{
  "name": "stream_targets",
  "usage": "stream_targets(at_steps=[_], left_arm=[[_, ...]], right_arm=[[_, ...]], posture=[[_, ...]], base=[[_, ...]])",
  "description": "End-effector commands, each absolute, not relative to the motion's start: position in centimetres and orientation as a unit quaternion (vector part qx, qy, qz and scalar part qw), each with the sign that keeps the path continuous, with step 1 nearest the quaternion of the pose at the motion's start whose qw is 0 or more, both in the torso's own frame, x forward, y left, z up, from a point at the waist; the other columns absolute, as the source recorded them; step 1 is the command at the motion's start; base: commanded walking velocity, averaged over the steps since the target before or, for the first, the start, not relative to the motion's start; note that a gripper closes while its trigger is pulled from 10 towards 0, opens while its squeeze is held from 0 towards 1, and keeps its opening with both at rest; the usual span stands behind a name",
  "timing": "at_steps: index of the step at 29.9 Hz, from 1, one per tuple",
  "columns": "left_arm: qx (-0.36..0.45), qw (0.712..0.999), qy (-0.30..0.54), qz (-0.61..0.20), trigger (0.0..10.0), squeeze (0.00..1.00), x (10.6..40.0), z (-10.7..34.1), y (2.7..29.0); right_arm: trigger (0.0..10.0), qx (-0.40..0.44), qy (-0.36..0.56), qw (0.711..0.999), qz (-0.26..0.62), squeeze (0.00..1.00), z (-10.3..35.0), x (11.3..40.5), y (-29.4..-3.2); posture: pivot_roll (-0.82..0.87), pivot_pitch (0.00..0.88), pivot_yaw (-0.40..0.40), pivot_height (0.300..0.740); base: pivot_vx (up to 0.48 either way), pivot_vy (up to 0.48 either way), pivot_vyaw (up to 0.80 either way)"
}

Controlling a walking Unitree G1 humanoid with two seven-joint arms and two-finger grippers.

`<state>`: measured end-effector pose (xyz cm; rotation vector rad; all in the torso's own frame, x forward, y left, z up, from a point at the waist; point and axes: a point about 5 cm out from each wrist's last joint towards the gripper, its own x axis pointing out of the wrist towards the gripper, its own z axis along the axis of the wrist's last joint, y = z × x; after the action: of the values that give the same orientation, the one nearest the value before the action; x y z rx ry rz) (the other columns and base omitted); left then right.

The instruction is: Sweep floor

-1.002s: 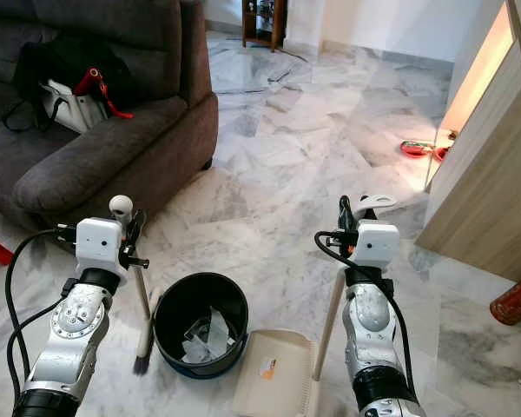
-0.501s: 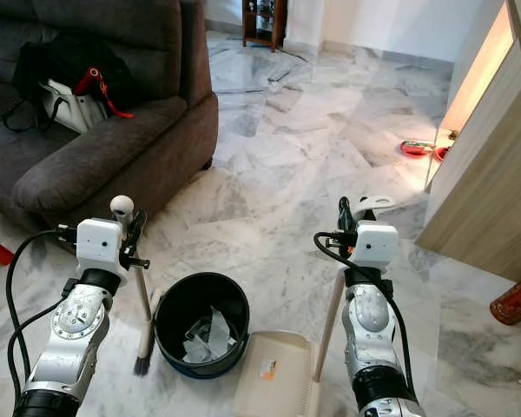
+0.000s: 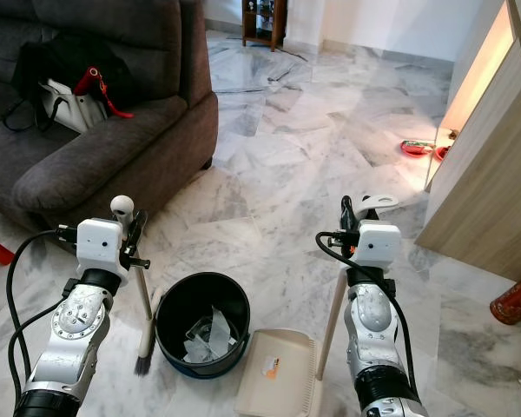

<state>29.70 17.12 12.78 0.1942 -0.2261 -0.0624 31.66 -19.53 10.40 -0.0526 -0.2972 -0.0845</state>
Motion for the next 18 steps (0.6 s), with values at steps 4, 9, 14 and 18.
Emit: stream_targets(at_steps=[4,9,14,18], left_arm=[[0.085,0.987,-0.131,-0.047,10.0,0.0,29.69,13.32,16.57],[0.088,0.986,-0.13,-0.049,10.0,0.0,29.67,13.23,16.57],[0.088,0.986,-0.131,-0.05,10.0,0.0,29.71,13.29,16.56],[0.088,0.986,-0.132,-0.048,10.0,0.0,29.7,13.34,16.58]], right_arm=[[10.0,-0.034,-0.167,0.984,-0.043,0.0,11.19,31.83,-19.83],[10.0,-0.033,-0.167,0.985,-0.039,0.0,11.1,31.79,-19.53],[10.0,-0.029,-0.167,0.985,-0.036,0.0,11.13,31.93,-19.19],[10.0,-0.03,-0.167,0.985,-0.034,0.0,11.16,31.98,-19.13]], posture=[[0.13,0.052,0.006,0.74],[0.13,0.044,0.01,0.74],[0.14,0.046,0.01,0.74],[0.14,0.054,0.008,0.74]], base=[[0.0,0.0,0.0],[-0.097,0.0,0.0],[-0.246,0.0,0.0],[-0.249,0.0,0.0]])
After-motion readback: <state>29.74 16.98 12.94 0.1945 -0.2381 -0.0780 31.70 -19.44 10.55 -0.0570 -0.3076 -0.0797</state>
